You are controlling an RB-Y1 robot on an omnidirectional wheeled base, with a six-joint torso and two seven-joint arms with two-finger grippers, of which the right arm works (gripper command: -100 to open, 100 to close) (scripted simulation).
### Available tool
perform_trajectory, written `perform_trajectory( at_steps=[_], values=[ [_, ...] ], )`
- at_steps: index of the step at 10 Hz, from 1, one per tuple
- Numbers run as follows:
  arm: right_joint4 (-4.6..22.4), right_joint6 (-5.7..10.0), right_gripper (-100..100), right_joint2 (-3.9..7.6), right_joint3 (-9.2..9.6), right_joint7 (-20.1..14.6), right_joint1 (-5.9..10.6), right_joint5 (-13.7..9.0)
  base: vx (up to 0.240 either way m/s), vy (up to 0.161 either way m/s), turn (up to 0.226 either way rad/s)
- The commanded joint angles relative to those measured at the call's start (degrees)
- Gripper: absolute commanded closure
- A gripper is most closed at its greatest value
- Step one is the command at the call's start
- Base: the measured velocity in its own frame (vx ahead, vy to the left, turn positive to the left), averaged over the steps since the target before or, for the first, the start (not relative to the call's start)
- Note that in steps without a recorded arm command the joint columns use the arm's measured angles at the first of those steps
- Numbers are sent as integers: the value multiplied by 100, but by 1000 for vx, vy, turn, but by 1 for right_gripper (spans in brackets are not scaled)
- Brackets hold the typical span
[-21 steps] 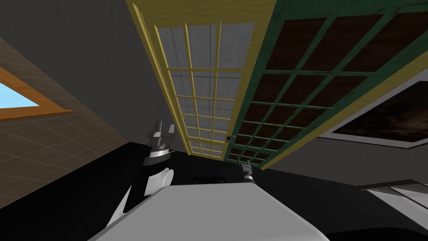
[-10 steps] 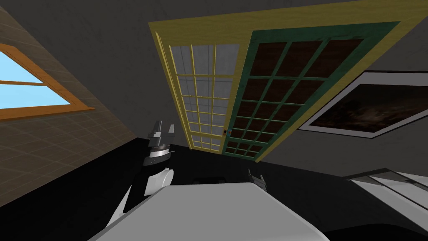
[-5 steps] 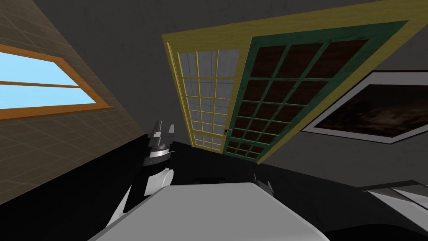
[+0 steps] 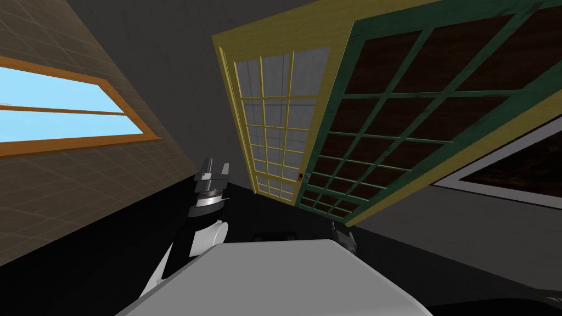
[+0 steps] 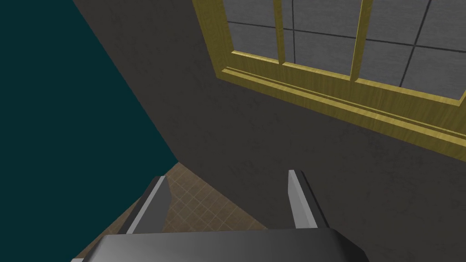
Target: Pull the door open
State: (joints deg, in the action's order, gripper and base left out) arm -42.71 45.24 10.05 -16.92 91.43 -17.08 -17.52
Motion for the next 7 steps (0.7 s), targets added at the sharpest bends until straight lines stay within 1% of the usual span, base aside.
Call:
perform_trajectory(
  at_steps=[1,2,3,5,7],
  values=[
    [41,29,-100,-15,-4,13,162,-6,130,-28,169],
    [16,33,-100,-36,9,23,288,-3,178,-26,193],
    [3,35,-100,-47,16,28,351,-2,189,-50,101],
    [-55,42,-100,-83,56,40,566,12,195,-31,137],
    [-104,49,-100,-111,93,47,723,26,180,-28,103]
  ],
)
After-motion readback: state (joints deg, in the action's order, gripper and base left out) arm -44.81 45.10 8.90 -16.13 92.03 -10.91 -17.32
